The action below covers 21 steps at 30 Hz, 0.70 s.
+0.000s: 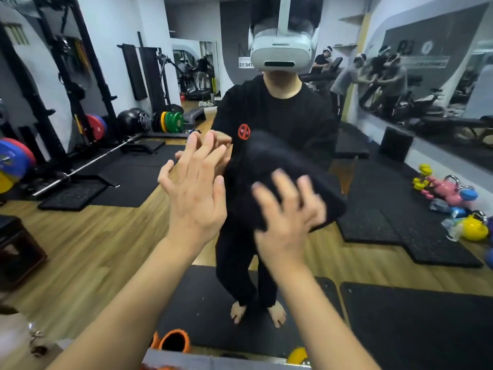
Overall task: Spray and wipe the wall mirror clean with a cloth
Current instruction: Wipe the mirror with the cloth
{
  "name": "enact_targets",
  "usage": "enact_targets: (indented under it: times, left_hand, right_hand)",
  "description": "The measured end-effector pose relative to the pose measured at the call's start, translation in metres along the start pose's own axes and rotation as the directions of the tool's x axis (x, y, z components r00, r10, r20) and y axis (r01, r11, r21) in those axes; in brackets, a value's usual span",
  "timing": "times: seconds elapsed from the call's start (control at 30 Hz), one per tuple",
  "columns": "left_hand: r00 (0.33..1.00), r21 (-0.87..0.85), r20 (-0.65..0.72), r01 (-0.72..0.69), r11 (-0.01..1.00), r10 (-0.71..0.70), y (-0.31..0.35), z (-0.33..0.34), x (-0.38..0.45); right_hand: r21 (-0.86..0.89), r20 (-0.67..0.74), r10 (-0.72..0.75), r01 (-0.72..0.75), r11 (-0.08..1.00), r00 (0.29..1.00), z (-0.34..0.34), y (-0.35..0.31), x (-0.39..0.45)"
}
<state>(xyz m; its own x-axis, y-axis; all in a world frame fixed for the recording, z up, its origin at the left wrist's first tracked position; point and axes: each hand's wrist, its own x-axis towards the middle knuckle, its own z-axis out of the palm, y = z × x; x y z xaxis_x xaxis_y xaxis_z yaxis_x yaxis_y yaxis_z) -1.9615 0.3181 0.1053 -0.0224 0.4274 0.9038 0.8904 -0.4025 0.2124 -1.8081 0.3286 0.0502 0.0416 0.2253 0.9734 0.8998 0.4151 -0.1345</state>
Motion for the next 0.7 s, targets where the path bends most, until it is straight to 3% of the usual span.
enact_targets:
  times: [0.07, 0.13, 0.2, 0.27, 0.4, 0.53, 0.63, 0.7]
  left_hand:
    - [1.0, -0.06, -0.005, 0.027, 0.998, -0.028, 0.003, -0.002, 0.0]
    - [1.0, -0.101, 0.018, 0.02, 0.995, -0.019, 0.001, -0.008, 0.002]
    - [0.999, -0.111, 0.049, -0.017, 0.994, 0.022, -0.006, -0.017, 0.003]
    - [0.995, -0.097, 0.057, -0.077, 0.992, 0.083, -0.018, -0.025, 0.006]
    - [0.995, -0.038, 0.045, -0.092, 0.995, 0.093, -0.046, -0.039, 0.012]
    - [0.997, 0.02, 0.029, -0.067, 0.998, 0.066, -0.079, -0.053, 0.021]
    - [0.998, 0.061, 0.006, -0.057, 0.997, 0.057, -0.102, -0.058, 0.032]
    - [0.997, 0.069, 0.005, -0.078, 0.995, 0.078, -0.114, -0.059, 0.036]
  right_hand:
    - [0.049, 0.173, -0.252, 0.248, 0.968, 0.952, 0.017, -0.012, -0.067]
    - [0.1, 0.313, -0.399, 0.388, 0.916, 0.862, 0.026, -0.011, -0.119]
    - [0.101, 0.36, -0.424, 0.417, 0.903, 0.831, 0.027, -0.006, -0.136]
    - [0.049, 0.315, -0.404, 0.41, 0.911, 0.859, 0.025, -0.007, -0.12]
    - [0.017, 0.099, -0.255, 0.254, 0.967, 0.962, 0.019, -0.022, -0.056]
    - [0.015, -0.082, -0.014, 0.016, 1.0, 0.997, 0.005, -0.035, 0.013]
    - [0.061, -0.298, 0.255, -0.249, 0.967, 0.92, -0.001, -0.04, 0.069]
    - [0.114, -0.348, 0.359, -0.342, 0.933, 0.866, 0.002, -0.046, 0.092]
